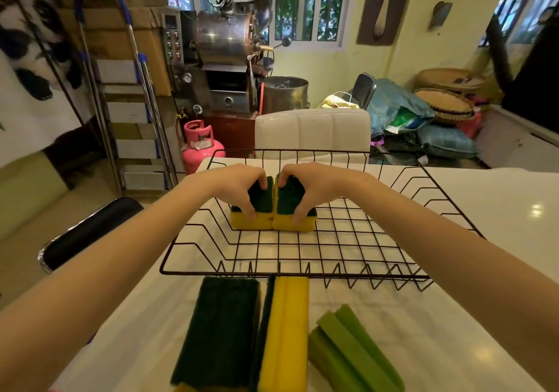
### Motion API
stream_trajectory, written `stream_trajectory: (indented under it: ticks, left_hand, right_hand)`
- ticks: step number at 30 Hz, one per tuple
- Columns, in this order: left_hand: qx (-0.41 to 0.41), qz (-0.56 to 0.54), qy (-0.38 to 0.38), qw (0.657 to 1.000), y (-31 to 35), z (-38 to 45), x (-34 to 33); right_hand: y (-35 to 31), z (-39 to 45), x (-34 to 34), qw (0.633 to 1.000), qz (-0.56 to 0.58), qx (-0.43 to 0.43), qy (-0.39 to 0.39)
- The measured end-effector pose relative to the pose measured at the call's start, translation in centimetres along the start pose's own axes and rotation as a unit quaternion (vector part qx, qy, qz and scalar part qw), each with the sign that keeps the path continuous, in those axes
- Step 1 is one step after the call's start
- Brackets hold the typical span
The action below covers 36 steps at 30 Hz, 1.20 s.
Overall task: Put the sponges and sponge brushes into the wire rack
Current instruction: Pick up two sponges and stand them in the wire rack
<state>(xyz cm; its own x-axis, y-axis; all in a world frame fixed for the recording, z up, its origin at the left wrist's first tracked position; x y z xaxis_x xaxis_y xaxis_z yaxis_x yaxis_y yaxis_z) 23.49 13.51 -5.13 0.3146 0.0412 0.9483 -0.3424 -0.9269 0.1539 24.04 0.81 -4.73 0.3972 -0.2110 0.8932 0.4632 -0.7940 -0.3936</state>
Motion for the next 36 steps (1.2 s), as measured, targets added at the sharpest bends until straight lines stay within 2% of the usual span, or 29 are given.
stream_trajectory:
  ticks: [18, 21, 26, 29, 33, 36]
  left_hand:
    - [-0.011, 0.022, 0.007, 1.0, 0.0, 0.5, 0.0]
    - [-0.005, 0.041, 0.021, 0.999, 0.7, 0.4, -0.4]
    - [0.007, 0.115, 0.06, 0.992, 1.7, -0.3, -0.9]
    - [0.021, 0.165, 0.066, 0.984, 1.9, -0.7, -1.4]
    - [0.006, 0.099, 0.051, 0.994, 2.3, -1.9, -2.2]
    - [-0.032, -0.037, 0.051, 0.998, 3.3, -4.0, -1.8]
  right_hand:
    - [0.4, 0.3, -0.8, 1.0, 0.019, -0.008, 0.016]
    - [0.2, 0.5, -0.9, 1.0, -0.012, -0.009, 0.022]
    - [-0.8, 0.1, -0.9, 0.987, -0.152, -0.014, 0.055]
    - [-1.3, -0.4, -1.6, 0.986, -0.154, -0.01, 0.057]
    - [-1.8, -1.4, -1.9, 0.991, -0.118, -0.011, 0.061]
    - [-3.0, -3.2, -1.8, 0.999, -0.011, -0.003, 0.051]
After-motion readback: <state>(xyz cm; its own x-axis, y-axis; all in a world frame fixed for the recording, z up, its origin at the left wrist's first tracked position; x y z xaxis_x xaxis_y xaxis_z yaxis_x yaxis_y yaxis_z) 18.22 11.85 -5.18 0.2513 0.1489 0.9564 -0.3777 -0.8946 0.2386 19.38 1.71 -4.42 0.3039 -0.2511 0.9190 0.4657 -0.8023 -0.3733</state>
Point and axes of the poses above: each hand's wrist, its own z-axis towards the middle knuckle, its own x-axis out of the back of the hand, y = z × x, the point moved 5 cm from there along z, towards the middle knuckle, and after that the axes turned 3 degrees about z, right-handed, at the moved point
